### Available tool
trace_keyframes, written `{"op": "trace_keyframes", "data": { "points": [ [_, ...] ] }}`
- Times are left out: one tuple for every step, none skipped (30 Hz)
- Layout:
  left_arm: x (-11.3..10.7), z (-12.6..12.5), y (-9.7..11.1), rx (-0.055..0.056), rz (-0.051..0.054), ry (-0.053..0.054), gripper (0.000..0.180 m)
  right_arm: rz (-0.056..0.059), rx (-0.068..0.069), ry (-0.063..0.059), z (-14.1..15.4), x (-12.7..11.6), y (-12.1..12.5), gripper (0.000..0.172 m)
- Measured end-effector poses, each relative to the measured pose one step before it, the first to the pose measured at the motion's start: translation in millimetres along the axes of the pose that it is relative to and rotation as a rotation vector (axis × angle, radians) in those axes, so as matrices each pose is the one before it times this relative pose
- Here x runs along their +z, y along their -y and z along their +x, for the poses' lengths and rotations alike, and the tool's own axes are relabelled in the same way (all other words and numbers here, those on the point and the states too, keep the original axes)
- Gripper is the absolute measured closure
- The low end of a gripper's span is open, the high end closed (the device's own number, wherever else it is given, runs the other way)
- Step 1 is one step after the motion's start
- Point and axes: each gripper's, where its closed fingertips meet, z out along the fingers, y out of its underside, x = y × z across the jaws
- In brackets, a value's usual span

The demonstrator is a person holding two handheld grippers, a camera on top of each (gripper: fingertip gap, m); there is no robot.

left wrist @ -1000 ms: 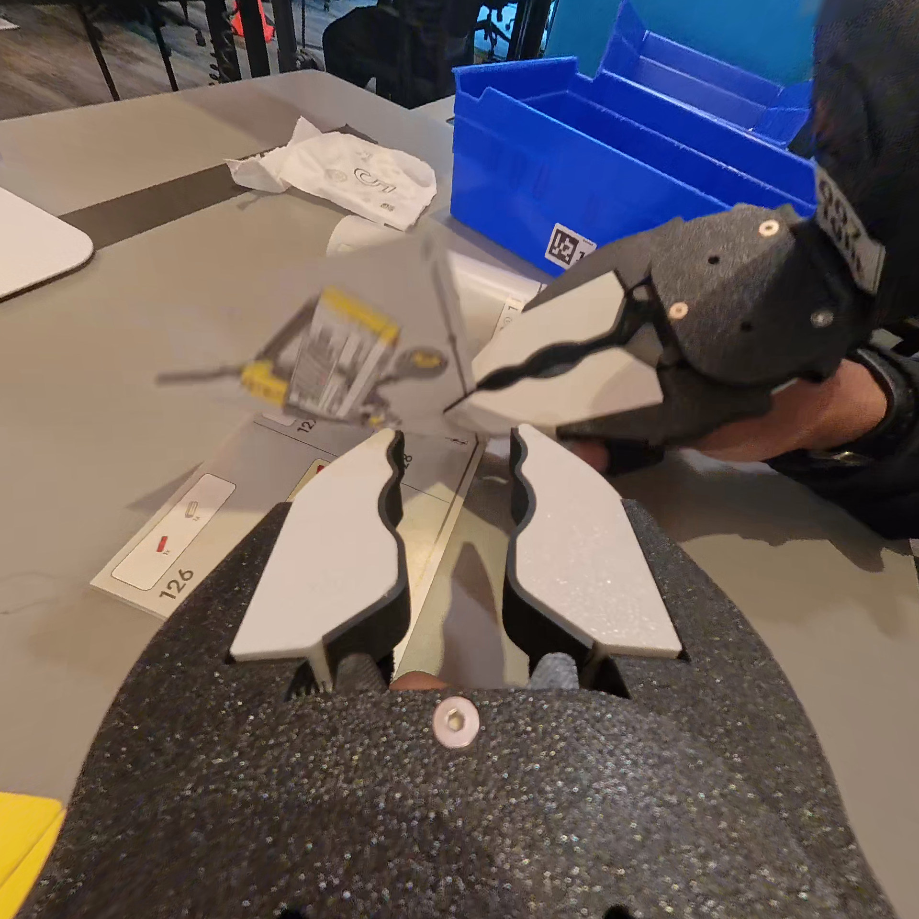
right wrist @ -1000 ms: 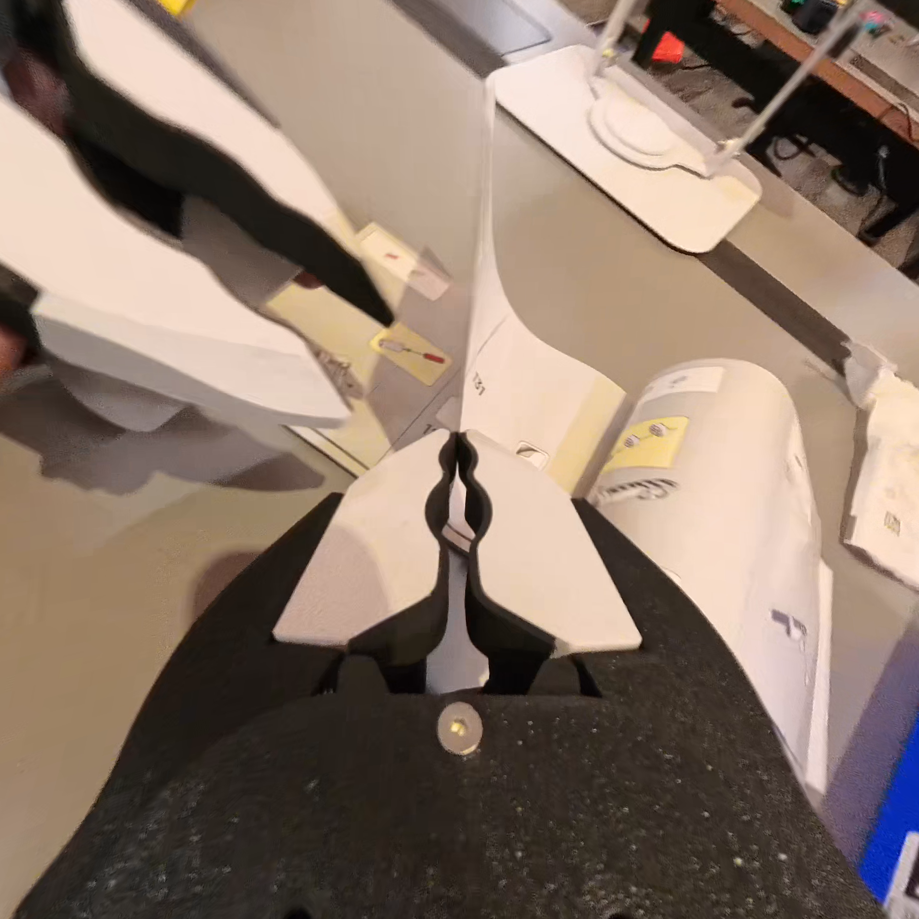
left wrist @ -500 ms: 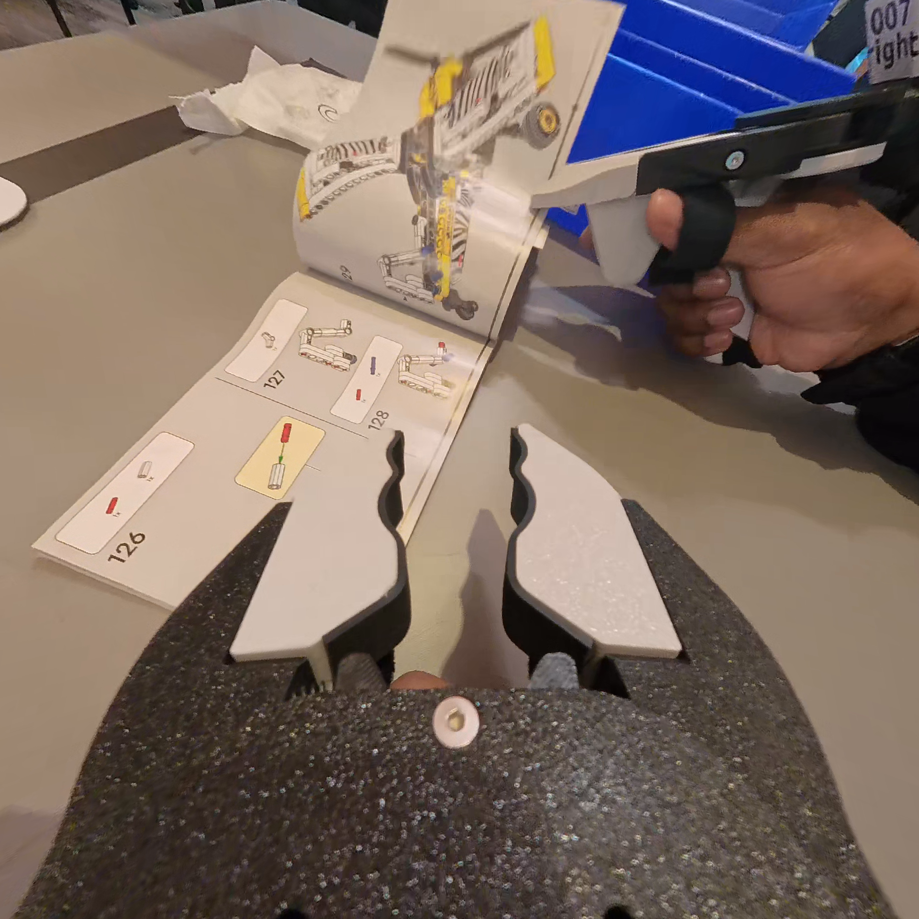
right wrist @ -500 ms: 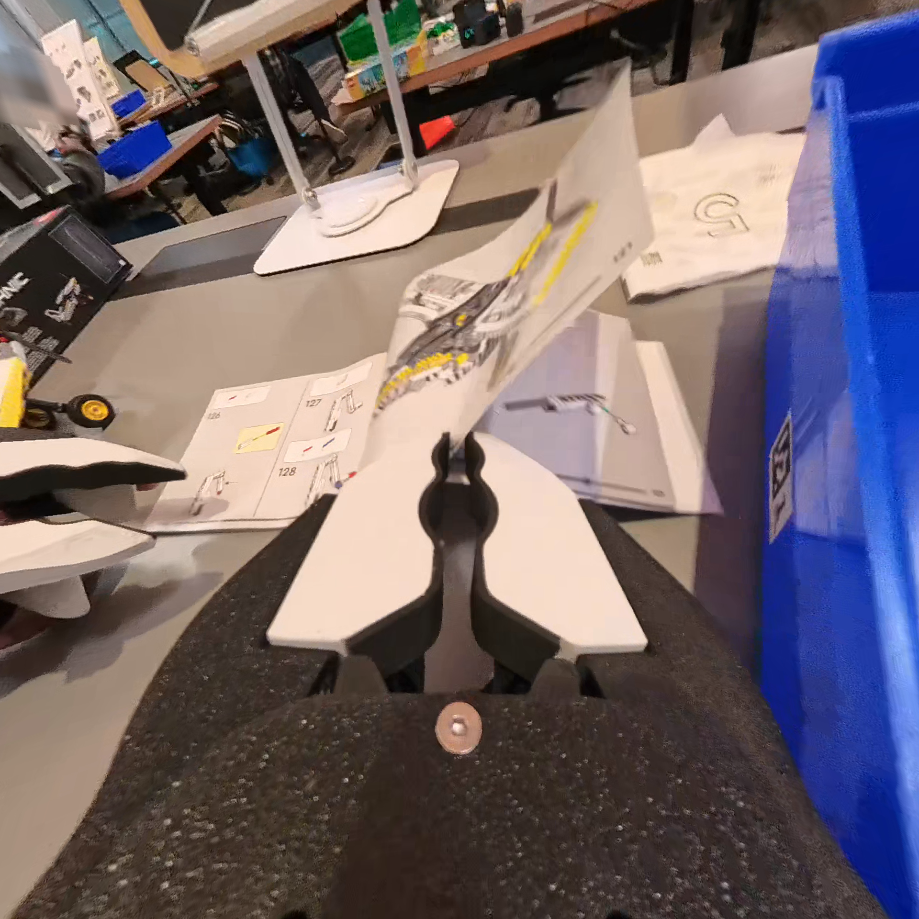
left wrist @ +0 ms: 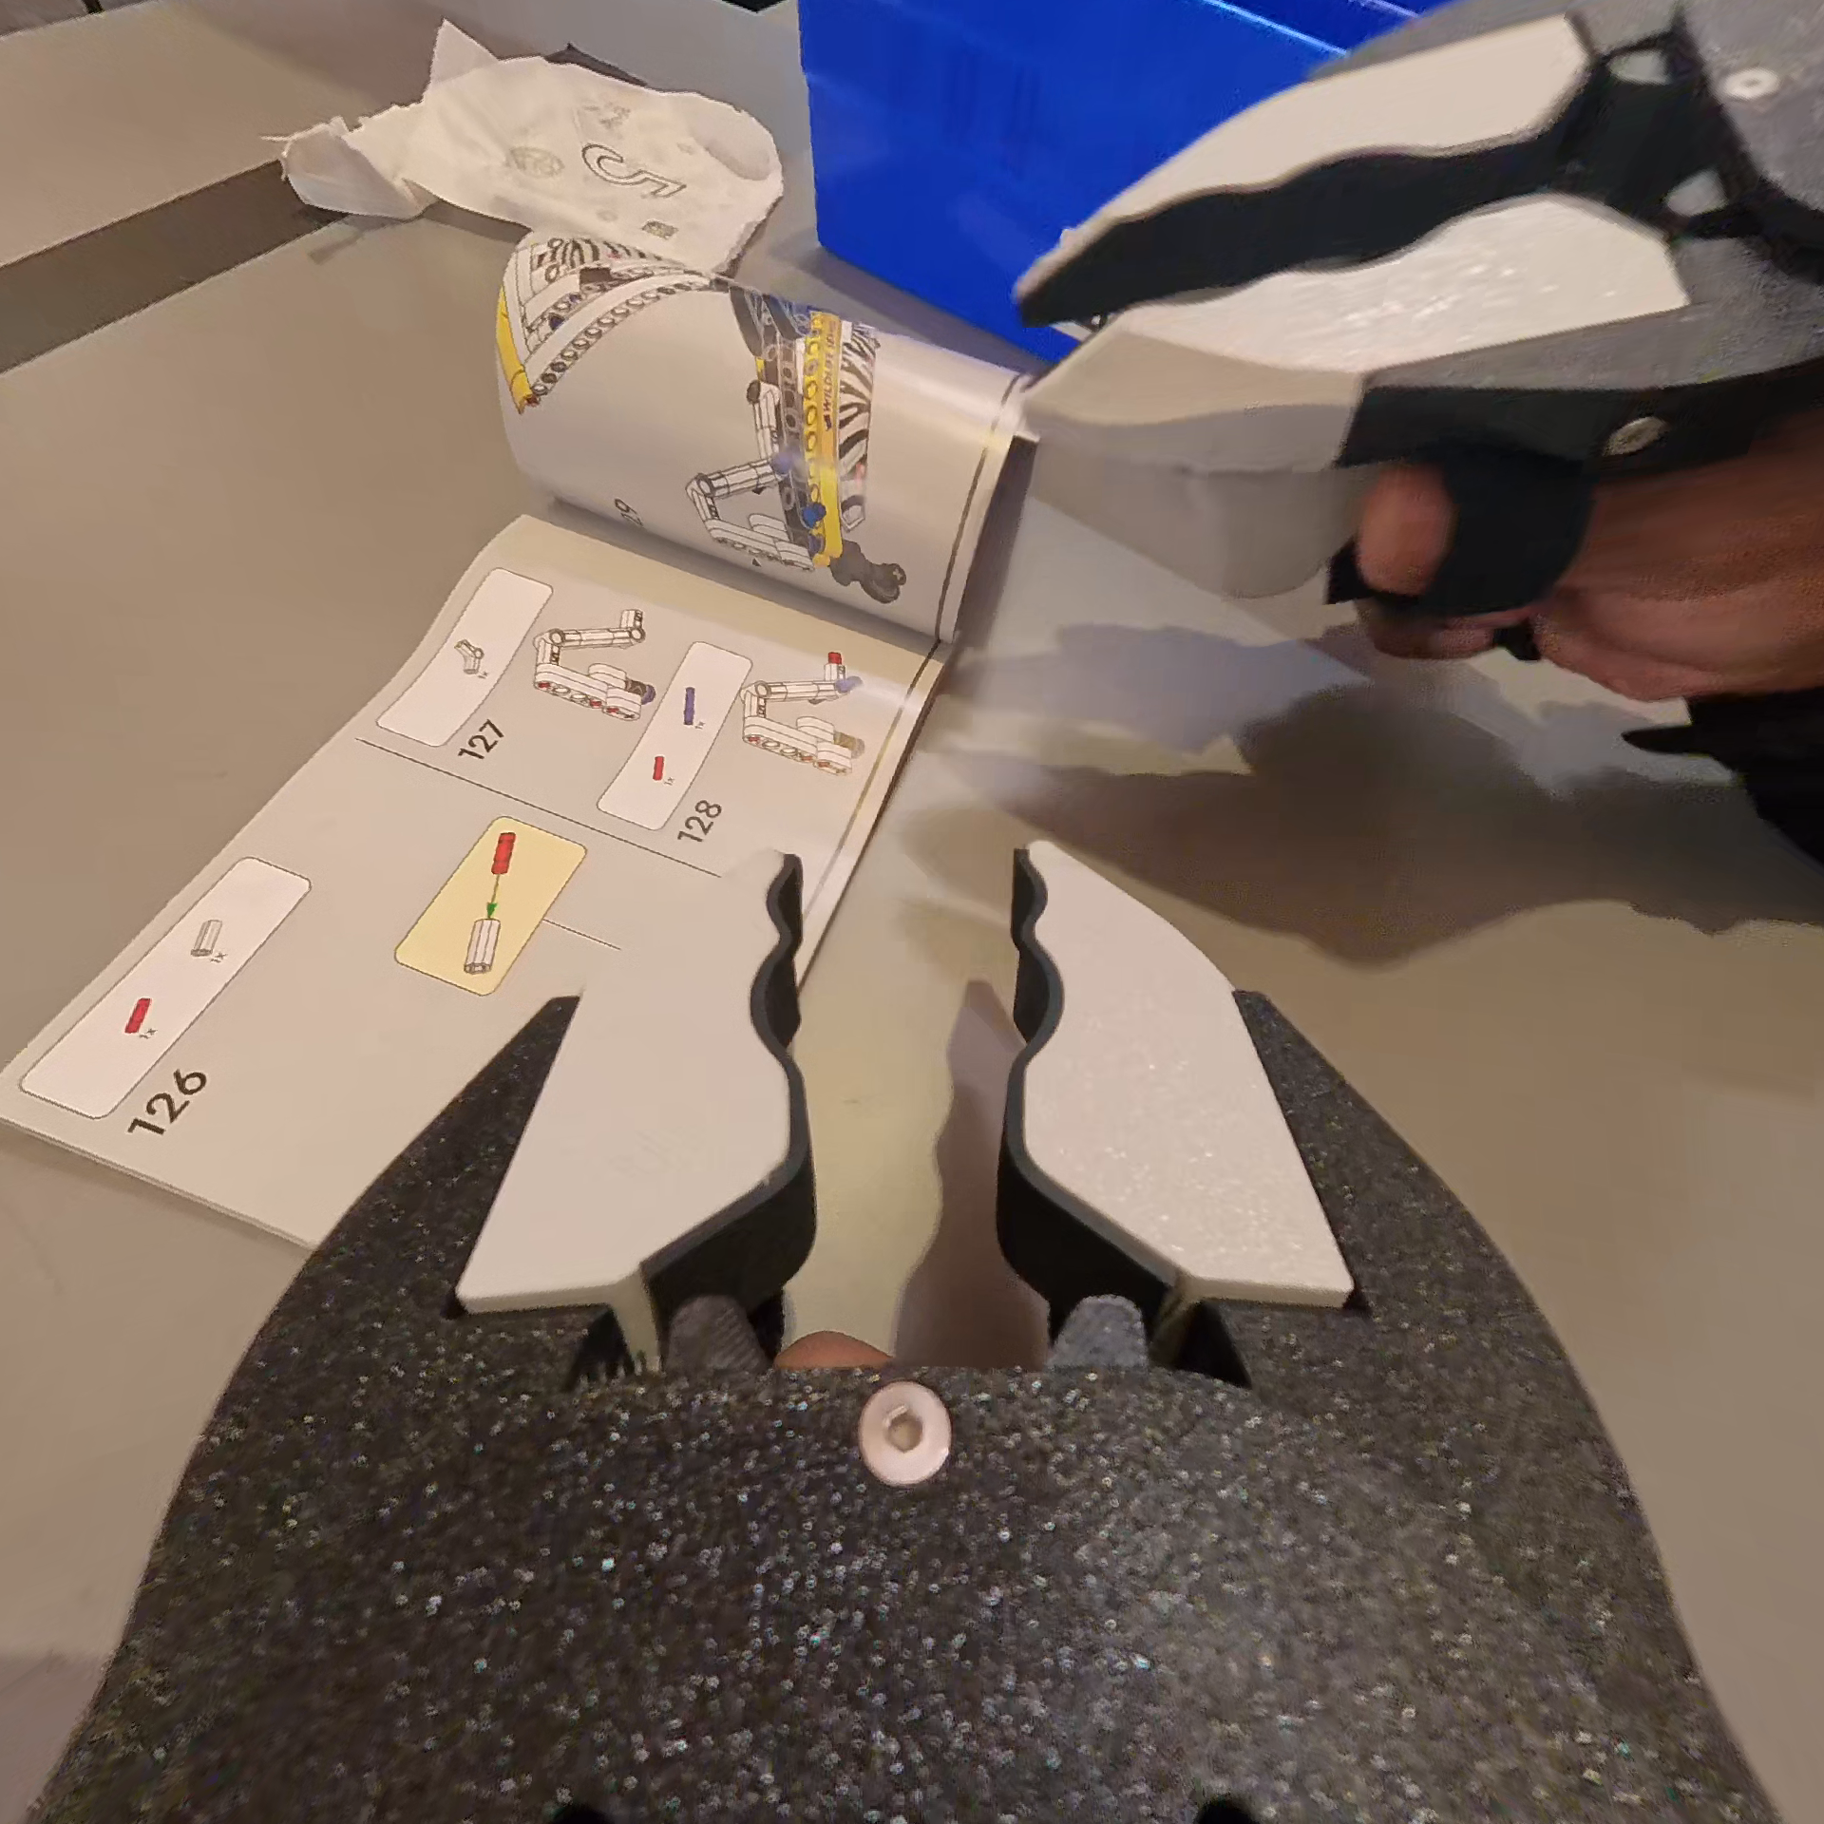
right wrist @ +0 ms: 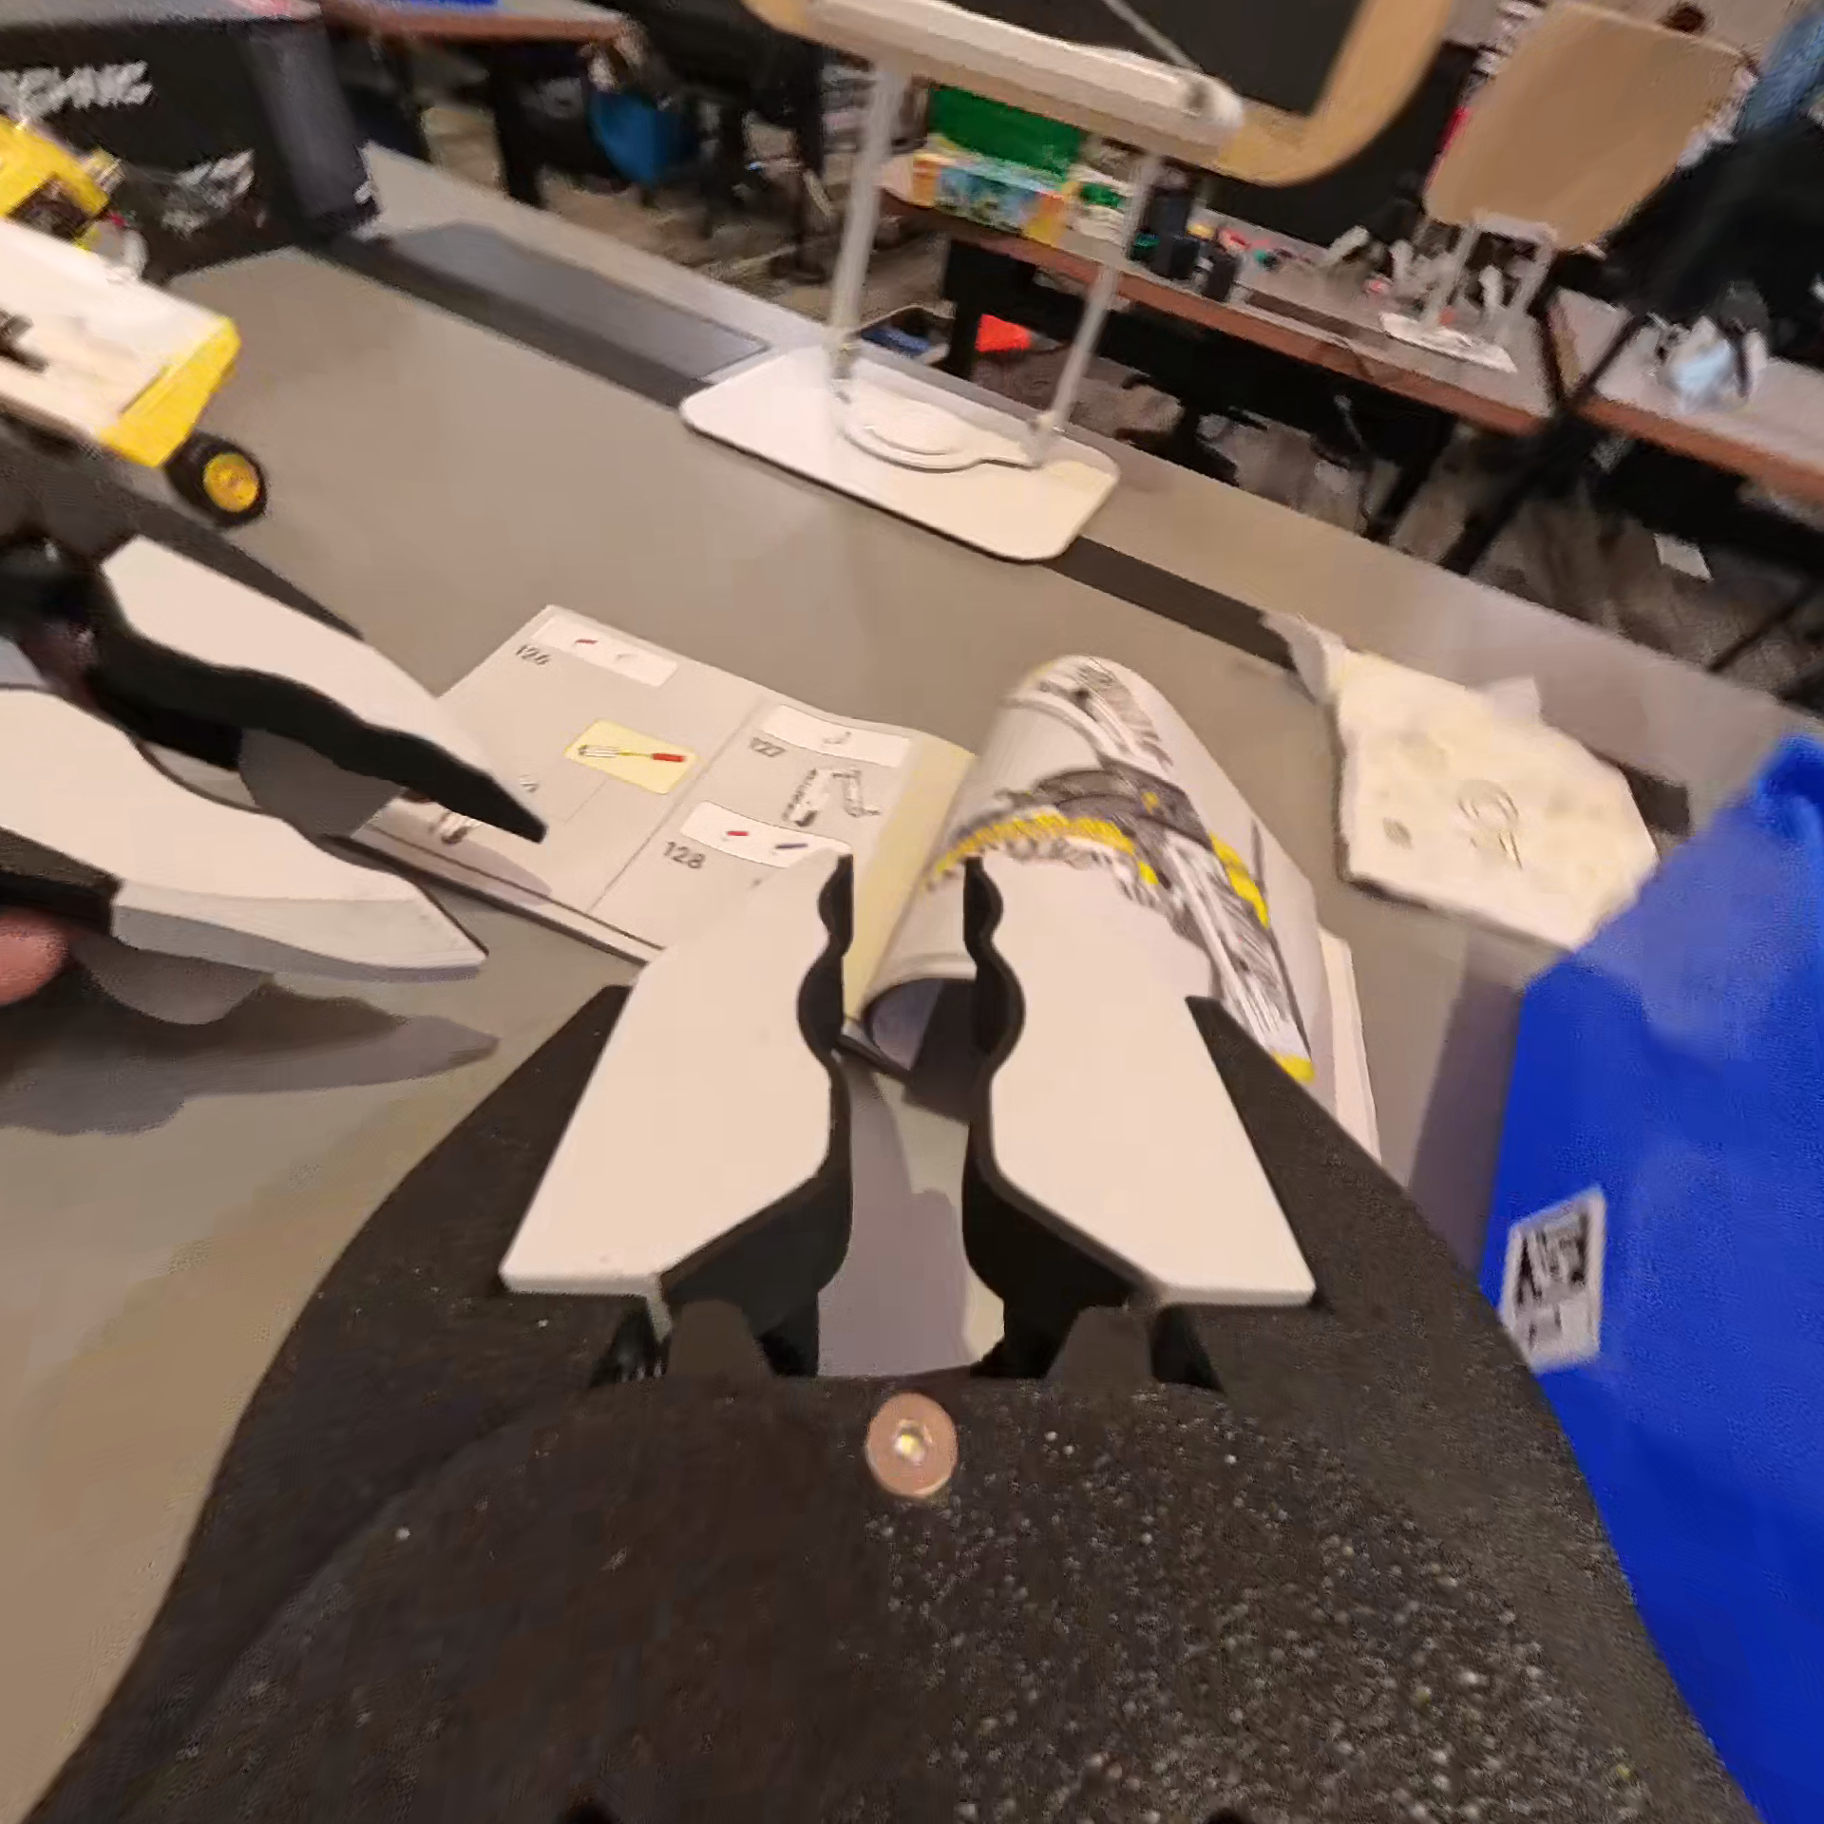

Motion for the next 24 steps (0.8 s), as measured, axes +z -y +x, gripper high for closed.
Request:
{"op": "trace_keyframes", "data": {
  "points": [
    [-1.79,0.93,-0.87,0.0096,-0.0011,0.0061,0.139,-0.0182,-0.0409,0.0307,-6.80,7.56,0.55,0.150],
    [-2.41,0.48,-0.77,0.0090,-0.0006,0.0081,0.139,-0.0337,-0.0292,0.0217,-4.60,7.66,-2.88,0.150],
    [-3.01,0.67,-0.84,0.0076,0.0006,0.0066,0.139,-0.0483,-0.0174,-0.0016,-0.25,7.08,-6.23,0.149],
    [-3.70,0.63,-0.56,0.0054,0.0036,0.0055,0.139,-0.0527,-0.0077,-0.0264,4.21,5.60,-8.16,0.149],
    [-4.10,0.36,-0.69,0.0029,0.0051,0.0057,0.139,-0.0427,0.0001,-0.0392,6.87,3.85,-7.73,0.149],
    [-4.54,0.17,-0.97,0.0006,0.0053,0.0061,0.139,-0.0224,0.0100,-0.0411,7.79,1.50,-5.84,0.150],
    [-4.60,0.26,-1.31,-0.0027,0.0039,0.0051,0.139,-0.0039,0.0181,-0.0350,7.56,-0.58,-3.39,0.150],
    [-4.55,1.03,-1.85,-0.0051,0.0024,0.0008,0.139,0.0005,0.0159,-0.0259,6.33,-1.73,-2.29,0.151],
    [-4.29,1.63,-2.09,-0.0068,0.0020,-0.0019,0.139,-0.0070,0.0075,-0.0211,5.34,-1.47,-2.64,0.151],
    [-4.18,1.93,-2.40,-0.0075,0.0006,-0.0021,0.139,-0.0103,0.0008,-0.0163,4.14,-0.93,-2.59,0.152],
    [-3.84,2.17,-2.43,-0.0064,-0.0011,-0.0017,0.139,-0.0065,-0.0006,-0.0092,2.71,-0.64,-1.75,0.152],
    [-3.78,2.44,-2.41,-0.0040,-0.0014,0.0000,0.139,-0.0030,-0.0009,-0.0015,1.02,-0.42,-0.94,0.151],
    [-3.79,1.88,-2.26,0.0003,-0.0014,0.0054,0.139,-0.0046,-0.0029,0.0012,0.08,-0.23,-0.80,0.151],
    [-4.11,1.07,-2.12,0.0043,-0.0024,0.0134,0.139,-0.0049,-0.0050,-0.0003,-0.27,-0.44,-0.42,0.151],
    [-4.46,0.46,-1.69,0.0094,-0.0019,0.0182,0.139,-0.0011,-0.0071,-0.0006,-0.37,-0.63,0.40,0.151],
    [-5.19,0.00,-1.09,0.0133,0.0011,0.0225,0.139,-0.0017,-0.0096,0.0001,-0.80,-0.49,0.41,0.151],
    [-5.68,-1.04,-0.70,0.0120,0.0032,0.0285,0.139,-0.0028,-0.0118,-0.0007,-0.73,-0.44,0.32,0.151],
    [-5.93,-1.53,-0.66,0.0079,0.0050,0.0298,0.139,-0.0020,-0.0126,-0.0012,-0.79,-0.39,0.52,0.151],
    [-6.33,-1.42,-0.73,0.0017,0.0069,0.0257,0.139,-0.0021,-0.0126,-0.0012,-0.63,-0.37,0.61,0.151],
    [-6.55,-1.42,-0.62,-0.0058,0.0086,0.0230,0.139,-0.0038,-0.0130,-0.0011,-0.68,-0.50,0.46,0.151],
    [-6.91,-1.79,-0.63,-0.0098,0.0098,0.0233,0.139,-0.0034,-0.0145,0.0003,-0.79,-0.66,0.68,0.151],
    [-7.27,-2.13,-0.48,-0.0113,0.0125,0.0238,0.139,-0.0012,-0.0170,0.0023,-1.17,-1.15,1.24,0.151],
    [-7.58,-2.38,-0.22,-0.0144,0.0145,0.0239,0.139,0.0004,-0.0206,0.0019,-1.29,-1.71,1.66,0.151],
    [-7.85,-2.67,-0.18,-0.0169,0.0159,0.0237,0.139,0.0009,-0.0251,-0.0005,-1.07,-2.37,2.22,0.151]
  ]
}}
